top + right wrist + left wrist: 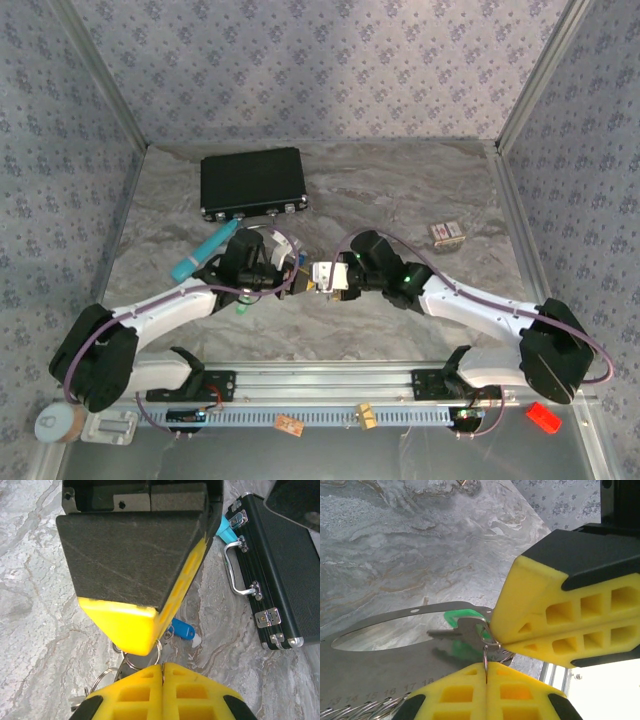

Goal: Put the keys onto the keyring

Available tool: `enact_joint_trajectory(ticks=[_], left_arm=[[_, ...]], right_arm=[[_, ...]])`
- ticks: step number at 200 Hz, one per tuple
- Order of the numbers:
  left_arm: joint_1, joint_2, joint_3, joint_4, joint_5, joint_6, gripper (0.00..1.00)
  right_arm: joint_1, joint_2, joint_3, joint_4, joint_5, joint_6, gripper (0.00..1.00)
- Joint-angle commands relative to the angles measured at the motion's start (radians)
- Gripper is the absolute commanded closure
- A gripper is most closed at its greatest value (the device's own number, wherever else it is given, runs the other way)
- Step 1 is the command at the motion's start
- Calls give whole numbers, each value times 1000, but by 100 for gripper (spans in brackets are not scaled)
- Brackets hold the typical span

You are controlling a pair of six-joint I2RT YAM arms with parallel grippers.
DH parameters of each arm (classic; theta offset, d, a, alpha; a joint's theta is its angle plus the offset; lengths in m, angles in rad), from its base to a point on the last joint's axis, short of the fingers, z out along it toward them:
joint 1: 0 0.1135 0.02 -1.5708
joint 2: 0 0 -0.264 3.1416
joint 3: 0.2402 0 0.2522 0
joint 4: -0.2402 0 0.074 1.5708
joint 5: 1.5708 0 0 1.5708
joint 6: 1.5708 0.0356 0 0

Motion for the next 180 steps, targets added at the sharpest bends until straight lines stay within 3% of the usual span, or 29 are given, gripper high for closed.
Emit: enact_joint_trajectory(ticks=[1,180], left_arm=[[6,-1,33,-1,43,-5,100],[13,10,38,-7,37,-23,100]], right_arm=[[8,-4,-1,-8,18,-17,100],[35,-12,-8,-63,5,-50,100]])
